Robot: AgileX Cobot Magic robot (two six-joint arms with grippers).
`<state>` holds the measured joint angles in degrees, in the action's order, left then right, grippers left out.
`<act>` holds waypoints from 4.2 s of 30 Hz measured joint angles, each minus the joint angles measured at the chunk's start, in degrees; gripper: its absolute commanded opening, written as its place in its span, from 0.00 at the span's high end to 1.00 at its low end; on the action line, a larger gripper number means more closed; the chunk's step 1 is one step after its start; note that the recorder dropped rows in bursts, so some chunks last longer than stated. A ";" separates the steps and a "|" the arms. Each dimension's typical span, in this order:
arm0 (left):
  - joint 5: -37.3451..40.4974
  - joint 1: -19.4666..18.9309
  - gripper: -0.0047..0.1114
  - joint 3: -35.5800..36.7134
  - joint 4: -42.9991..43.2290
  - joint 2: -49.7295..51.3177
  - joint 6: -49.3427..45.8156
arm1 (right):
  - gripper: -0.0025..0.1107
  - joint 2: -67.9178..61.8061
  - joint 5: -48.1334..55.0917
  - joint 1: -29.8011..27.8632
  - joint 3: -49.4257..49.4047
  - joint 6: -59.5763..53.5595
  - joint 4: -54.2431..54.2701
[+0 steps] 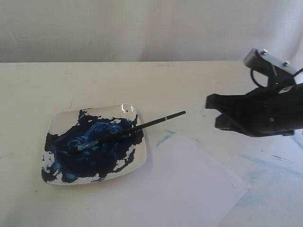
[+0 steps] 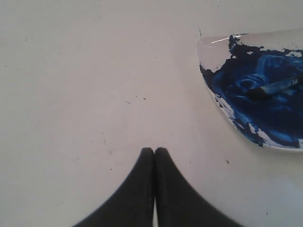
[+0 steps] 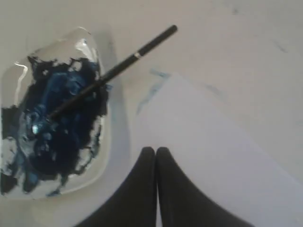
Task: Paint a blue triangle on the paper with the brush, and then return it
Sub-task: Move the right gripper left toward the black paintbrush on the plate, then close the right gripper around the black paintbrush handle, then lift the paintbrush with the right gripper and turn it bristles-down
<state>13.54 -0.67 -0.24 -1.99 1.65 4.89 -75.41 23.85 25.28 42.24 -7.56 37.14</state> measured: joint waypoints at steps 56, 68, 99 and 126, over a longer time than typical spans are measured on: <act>0.00 0.00 0.96 0.00 0.00 0.00 0.00 | 0.65 -42.09 -38.58 18.69 19.14 57.07 4.83; 0.00 0.00 0.96 0.00 0.00 0.00 0.00 | 0.65 -45.12 -38.06 18.69 22.71 57.55 4.62; 0.00 0.00 0.96 0.00 0.00 0.00 0.00 | 0.79 -46.17 -39.08 18.69 23.17 62.17 4.62; 0.00 0.00 0.96 0.00 0.00 0.00 0.00 | 0.98 -39.32 -43.07 18.69 23.17 63.11 -7.94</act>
<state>13.54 -0.67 -0.24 -1.99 1.65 4.89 -114.73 -19.23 43.97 65.41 55.54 29.21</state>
